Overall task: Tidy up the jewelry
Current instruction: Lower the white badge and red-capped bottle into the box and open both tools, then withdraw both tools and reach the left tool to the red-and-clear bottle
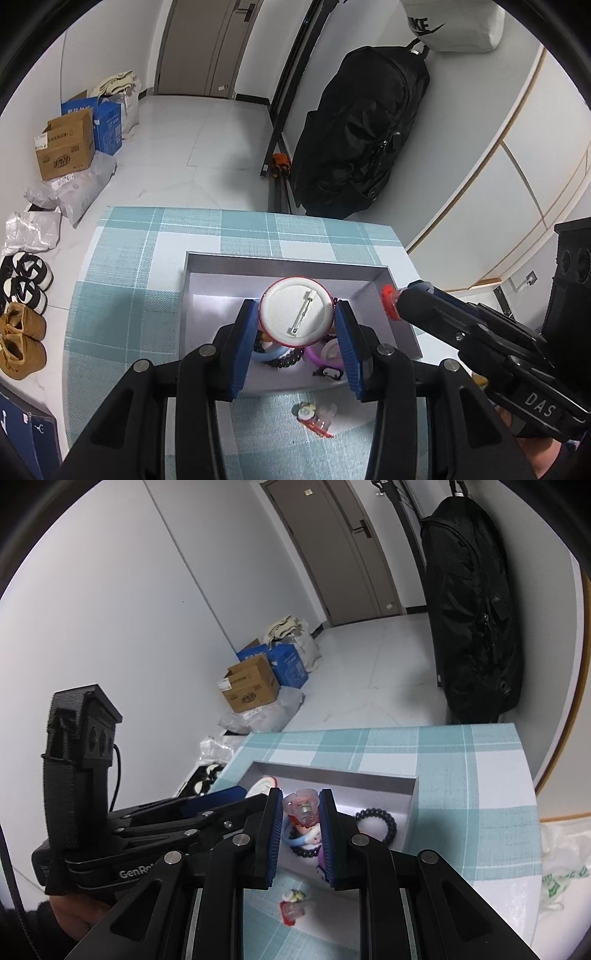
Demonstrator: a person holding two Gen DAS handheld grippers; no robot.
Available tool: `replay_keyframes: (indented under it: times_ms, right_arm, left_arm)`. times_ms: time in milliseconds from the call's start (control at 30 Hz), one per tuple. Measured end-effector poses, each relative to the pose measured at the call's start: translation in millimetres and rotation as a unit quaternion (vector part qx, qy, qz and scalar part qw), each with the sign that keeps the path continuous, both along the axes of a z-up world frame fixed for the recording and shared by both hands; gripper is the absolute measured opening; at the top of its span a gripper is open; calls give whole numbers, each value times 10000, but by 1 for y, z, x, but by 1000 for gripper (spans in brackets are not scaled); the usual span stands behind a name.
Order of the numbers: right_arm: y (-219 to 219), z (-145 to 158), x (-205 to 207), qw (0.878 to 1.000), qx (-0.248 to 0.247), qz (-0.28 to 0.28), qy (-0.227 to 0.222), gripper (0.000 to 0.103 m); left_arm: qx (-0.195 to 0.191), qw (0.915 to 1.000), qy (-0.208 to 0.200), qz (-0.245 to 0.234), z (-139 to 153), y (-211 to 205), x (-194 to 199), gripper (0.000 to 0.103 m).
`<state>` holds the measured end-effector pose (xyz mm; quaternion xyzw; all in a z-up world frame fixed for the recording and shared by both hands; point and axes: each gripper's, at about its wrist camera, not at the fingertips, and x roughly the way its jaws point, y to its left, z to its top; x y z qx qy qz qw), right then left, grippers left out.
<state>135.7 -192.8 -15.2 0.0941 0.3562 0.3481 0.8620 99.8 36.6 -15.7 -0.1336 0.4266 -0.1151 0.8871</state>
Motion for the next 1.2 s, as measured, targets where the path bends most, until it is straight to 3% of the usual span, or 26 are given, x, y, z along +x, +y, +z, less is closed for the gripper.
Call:
replay_keyframes:
  times_ms: [633,900,967,1033,1200]
  right_arm:
    - [-7,-14,26,9993,16,-59,376,19]
    - [-11,-13,29,9994,48,-178,293,21]
    - [-11,-12,29,9994,-15,-215,253,27]
    - [-12,-12,28,9994,-19,-254,239,42]
    - [-20,-7,25,9992,150,-350,137,55]
  left_arm:
    - [-118,9991,385,-162,-18,-13,24,37]
    - [-123,9980,568,-241,-24,-17,27,37]
    - [-135,9975,653,-252,-26,-18,28,41]
    - [-14,9971,730,-205,-27,-19,28,62]
    - [21,9977,624,-261,-22,-21,22,65]
